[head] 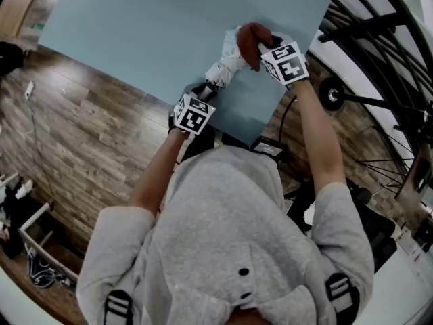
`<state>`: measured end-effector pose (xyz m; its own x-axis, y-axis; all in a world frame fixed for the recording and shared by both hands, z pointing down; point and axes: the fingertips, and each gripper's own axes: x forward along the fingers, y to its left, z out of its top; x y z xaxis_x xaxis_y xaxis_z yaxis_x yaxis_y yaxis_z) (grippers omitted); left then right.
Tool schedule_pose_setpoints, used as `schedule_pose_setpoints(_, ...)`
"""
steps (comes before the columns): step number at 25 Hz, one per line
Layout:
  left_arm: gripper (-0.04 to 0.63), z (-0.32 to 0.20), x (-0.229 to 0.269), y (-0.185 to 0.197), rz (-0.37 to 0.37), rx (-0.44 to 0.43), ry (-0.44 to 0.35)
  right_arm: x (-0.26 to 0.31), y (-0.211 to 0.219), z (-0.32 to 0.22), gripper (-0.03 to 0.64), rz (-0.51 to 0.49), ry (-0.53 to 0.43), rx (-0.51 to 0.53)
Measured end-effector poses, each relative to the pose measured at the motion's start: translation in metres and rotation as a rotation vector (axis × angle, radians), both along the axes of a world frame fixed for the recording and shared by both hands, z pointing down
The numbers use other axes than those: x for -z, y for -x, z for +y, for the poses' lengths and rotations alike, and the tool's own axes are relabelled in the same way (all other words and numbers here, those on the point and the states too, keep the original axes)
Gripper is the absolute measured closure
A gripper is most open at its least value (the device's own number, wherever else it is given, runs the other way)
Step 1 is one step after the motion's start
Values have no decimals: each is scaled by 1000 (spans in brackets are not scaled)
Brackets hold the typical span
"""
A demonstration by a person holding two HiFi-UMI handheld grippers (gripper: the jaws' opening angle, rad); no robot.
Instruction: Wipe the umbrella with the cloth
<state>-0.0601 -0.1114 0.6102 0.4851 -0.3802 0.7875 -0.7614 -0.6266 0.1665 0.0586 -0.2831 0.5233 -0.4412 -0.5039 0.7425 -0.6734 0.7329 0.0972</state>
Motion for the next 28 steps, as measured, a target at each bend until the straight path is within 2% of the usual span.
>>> schedule_pose_setpoints(7, 440, -2, 0, 5, 1, -5, 1, 0, -29, -26, 540, 85, -36, -39)
schedule_pose_setpoints(13, 440, 0, 1, -1, 0, -5, 1, 6, -77, -37, 540, 176, -51, -114)
schedule_pose_setpoints(16, 440, 0, 1, -3, 12, -20, 0, 15, -91, -47, 540, 174, -77, -161)
schedule_pose_setpoints(21, 440, 4, 1, -1, 30, -55, 3, 28, -80, -53, 540, 121, -106, -173)
schedule_pose_setpoints(25, 440, 12, 2, -3, 56, -111, 26, 23, -72, -51, 540, 156, -115, -146)
schedule_pose_setpoints(28, 440, 21, 3, 1, 68, -158, 34, 33, -74, -61, 540, 169, -175, -189)
